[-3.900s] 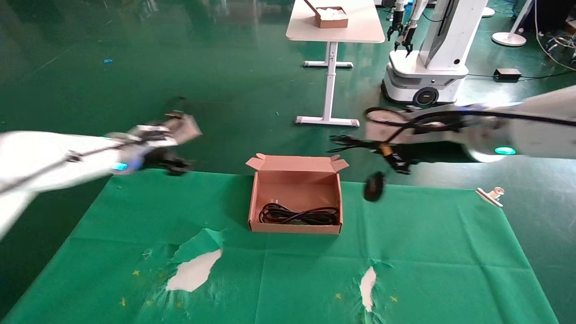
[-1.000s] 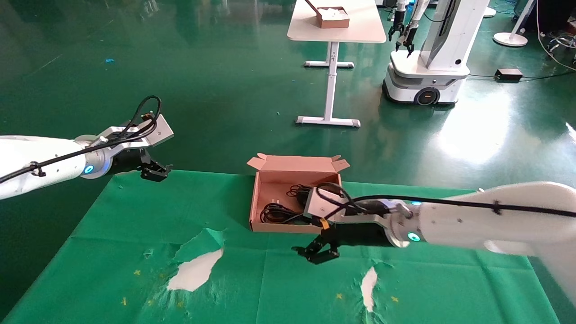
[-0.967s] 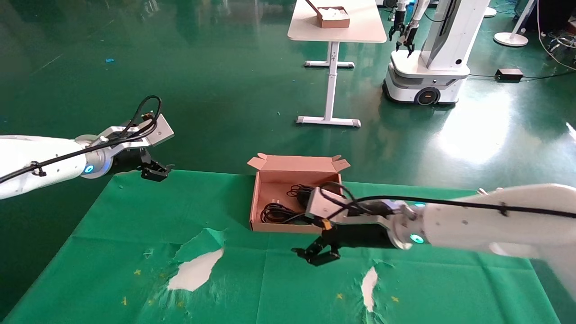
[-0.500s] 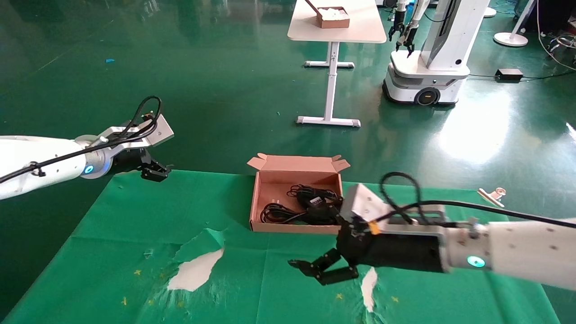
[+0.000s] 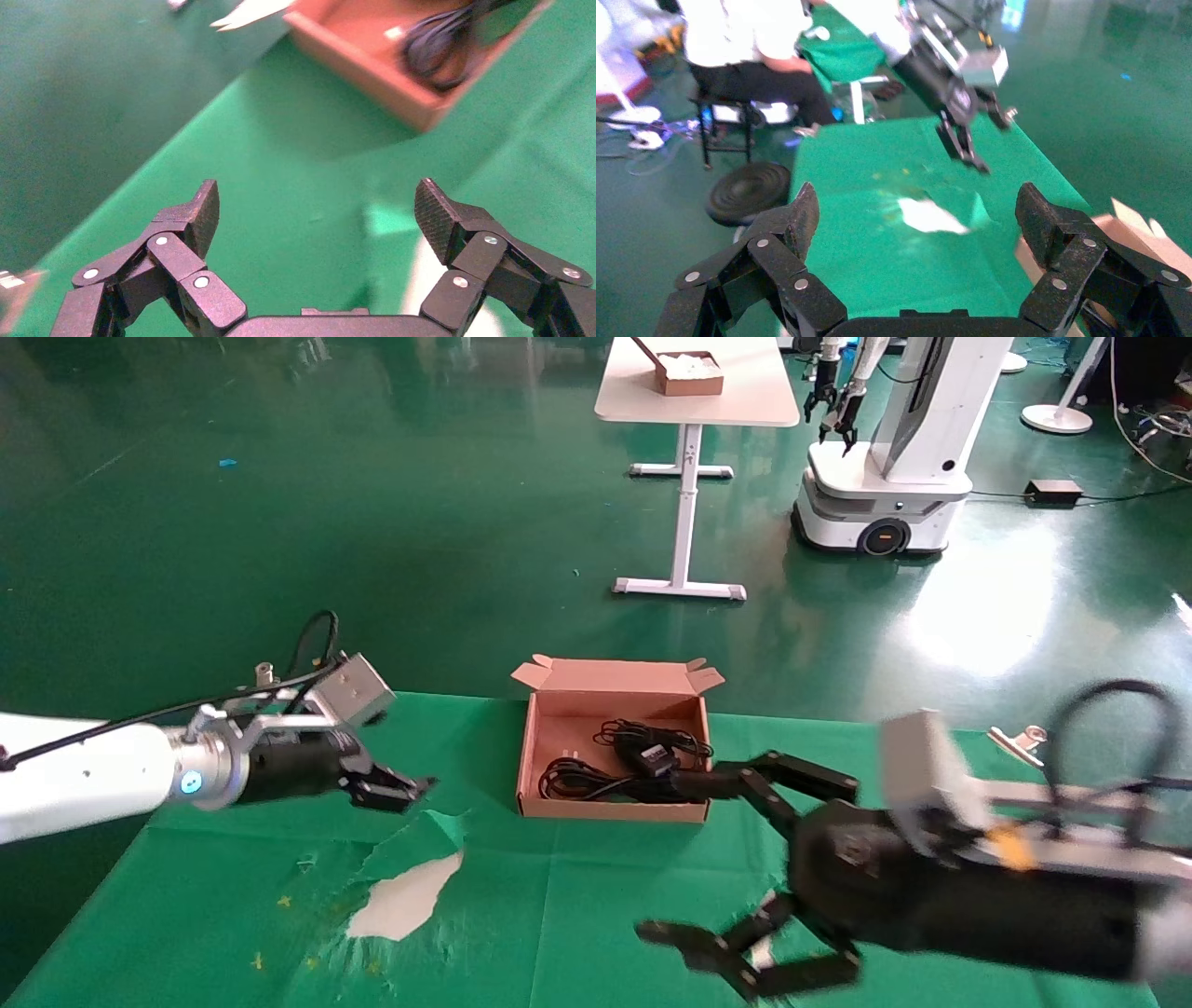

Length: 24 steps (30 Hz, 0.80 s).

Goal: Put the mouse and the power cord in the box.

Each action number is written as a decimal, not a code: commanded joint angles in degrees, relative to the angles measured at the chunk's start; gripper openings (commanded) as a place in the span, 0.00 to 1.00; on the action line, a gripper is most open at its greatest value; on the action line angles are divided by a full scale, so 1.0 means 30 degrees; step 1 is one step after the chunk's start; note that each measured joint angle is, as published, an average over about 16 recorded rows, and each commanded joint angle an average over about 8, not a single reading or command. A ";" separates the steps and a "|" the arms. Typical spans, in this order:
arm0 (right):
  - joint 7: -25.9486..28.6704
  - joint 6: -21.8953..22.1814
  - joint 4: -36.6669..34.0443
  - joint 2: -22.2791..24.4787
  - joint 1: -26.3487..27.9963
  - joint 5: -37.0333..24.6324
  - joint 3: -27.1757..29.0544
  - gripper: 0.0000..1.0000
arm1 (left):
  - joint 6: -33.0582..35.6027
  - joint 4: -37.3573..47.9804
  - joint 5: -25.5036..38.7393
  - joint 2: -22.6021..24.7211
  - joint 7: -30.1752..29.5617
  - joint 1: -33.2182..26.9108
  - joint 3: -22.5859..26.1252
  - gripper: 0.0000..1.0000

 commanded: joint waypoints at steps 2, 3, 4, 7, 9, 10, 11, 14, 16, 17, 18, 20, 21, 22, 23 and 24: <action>0.0155 -0.0754 0.0704 0.0731 -0.0631 0.1038 0.0833 1.00 | 0.0893 -0.0697 -0.1101 -0.0437 0.0366 0.0689 -0.0913 1.00; 0.0208 -0.1009 0.0941 0.0977 -0.0844 0.1388 0.1113 1.00 | 0.1194 -0.0931 -0.1472 -0.0584 0.0489 0.0921 -0.1221 1.00; 0.0258 -0.1253 0.1170 0.1214 -0.1048 0.1724 0.1383 1.00 | 0.1484 -0.1157 -0.1829 -0.0726 0.0608 0.1144 -0.1517 1.00; 0.0390 -0.1899 0.1771 0.1840 -0.1588 0.2614 0.2095 1.00 | 0.2383 -0.1859 -0.2939 -0.1166 0.0976 0.1838 -0.2437 1.00; 0.0444 -0.2171 0.2021 0.2103 -0.1813 0.2988 0.2393 1.00 | 0.2975 -0.2321 -0.3668 -0.1455 0.1218 0.2294 -0.3042 1.00; 0.0460 -0.2256 0.2098 0.2184 -0.1883 0.3104 0.2485 1.00 | 0.3265 -0.2547 -0.4025 -0.1597 0.1337 0.2517 -0.3339 1.00; 0.0470 -0.2313 0.2148 0.2238 -0.1928 0.3181 0.2545 1.00 | 0.3565 -0.2781 -0.4396 -0.1744 0.1460 0.2749 -0.3646 1.00; 0.0472 -0.2342 0.2168 0.2265 -0.1948 0.3222 0.2570 1.00 | 0.4447 -0.3469 -0.5483 -0.2175 0.1821 0.3429 -0.4548 1.00; 0.0470 -0.2342 0.2166 0.2266 -0.1946 0.3223 0.2566 1.00 | 0.5047 -0.3937 -0.6223 -0.2469 0.2067 0.3891 -0.5161 1.00; 0.0469 -0.2342 0.2165 0.2266 -0.1945 0.3224 0.2564 1.00 | 0.5348 -0.4172 -0.6594 -0.2616 0.2190 0.4124 -0.5469 1.00; 0.0468 -0.2342 0.2165 0.2267 -0.1944 0.3225 0.2563 1.00 | 0.5648 -0.4406 -0.6964 -0.2763 0.2313 0.4355 -0.5776 1.00; 0.0466 -0.2342 0.2164 0.2268 -0.1943 0.3227 0.2560 1.00 | 0.6228 -0.4858 -0.7679 -0.3046 0.2551 0.4802 -0.6369 1.00; 0.0466 -0.2341 0.2163 0.2268 -0.1942 0.3228 0.2558 1.00 | 0.6528 -0.5093 -0.8050 -0.3193 0.2674 0.5034 -0.6676 1.00; 0.0465 -0.2341 0.2163 0.2269 -0.1942 0.3229 0.2557 1.00 | 0.6827 -0.5326 -0.8418 -0.3339 0.2796 0.5264 -0.6982 1.00; 0.0464 -0.2340 0.2163 0.2269 -0.1941 0.3230 0.2555 1.00 | 0.7129 -0.5562 -0.8791 -0.3487 0.2920 0.5497 -0.7291 1.00; 0.0463 -0.2340 0.2163 0.2270 -0.1941 0.3231 0.2553 1.00 | 0.7430 -0.5796 -0.9162 -0.3634 0.3043 0.5729 -0.7599 1.00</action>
